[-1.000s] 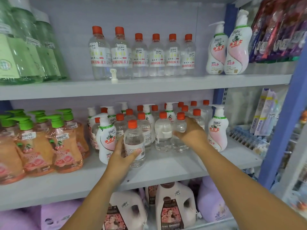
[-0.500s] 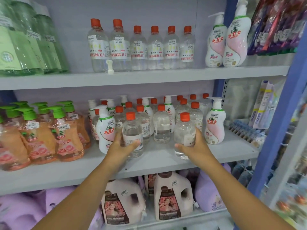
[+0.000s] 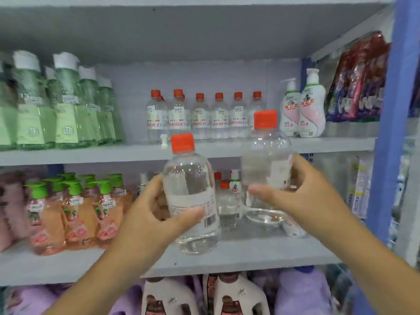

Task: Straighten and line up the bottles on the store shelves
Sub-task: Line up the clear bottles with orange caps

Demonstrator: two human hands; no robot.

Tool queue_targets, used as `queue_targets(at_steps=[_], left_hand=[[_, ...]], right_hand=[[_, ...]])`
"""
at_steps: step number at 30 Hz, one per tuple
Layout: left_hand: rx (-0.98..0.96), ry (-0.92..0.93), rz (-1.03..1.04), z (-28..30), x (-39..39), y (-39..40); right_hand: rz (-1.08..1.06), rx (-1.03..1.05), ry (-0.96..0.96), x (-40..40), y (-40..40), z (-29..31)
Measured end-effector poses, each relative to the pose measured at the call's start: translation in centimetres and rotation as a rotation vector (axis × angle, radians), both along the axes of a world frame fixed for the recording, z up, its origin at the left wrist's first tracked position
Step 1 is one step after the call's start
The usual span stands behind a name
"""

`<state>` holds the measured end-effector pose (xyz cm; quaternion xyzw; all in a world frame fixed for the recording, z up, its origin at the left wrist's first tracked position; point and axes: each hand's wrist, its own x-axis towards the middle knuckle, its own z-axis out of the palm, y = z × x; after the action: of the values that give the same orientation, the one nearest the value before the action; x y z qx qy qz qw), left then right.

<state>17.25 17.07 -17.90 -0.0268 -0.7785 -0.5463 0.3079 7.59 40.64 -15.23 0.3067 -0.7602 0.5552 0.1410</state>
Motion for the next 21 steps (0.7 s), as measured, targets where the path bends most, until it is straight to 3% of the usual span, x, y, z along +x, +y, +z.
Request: queue_targets(at_steps=[7, 14, 18, 21], left_hand=[[-0.294, 0.111, 0.115, 12.6, -2.0, 0.1], [-0.435, -0.165, 0.256, 17.7, -13.3, -4.1], [-0.571, -0.294, 0.254, 18.3, -18.8, -6.4], [-0.592, -0.370, 0.221, 18.4, -22.2, -7.5]], right_hand=[[-0.003, -0.003, 0.086, -5.1, -2.8, 11.5], [-0.170, 0.195, 0.003, -16.1, -7.5, 12.3], [-0.243, 0.307, 0.048, -20.8, -9.2, 12.4], [-0.289, 0.436, -0.037, -22.4, -10.5, 13.1]])
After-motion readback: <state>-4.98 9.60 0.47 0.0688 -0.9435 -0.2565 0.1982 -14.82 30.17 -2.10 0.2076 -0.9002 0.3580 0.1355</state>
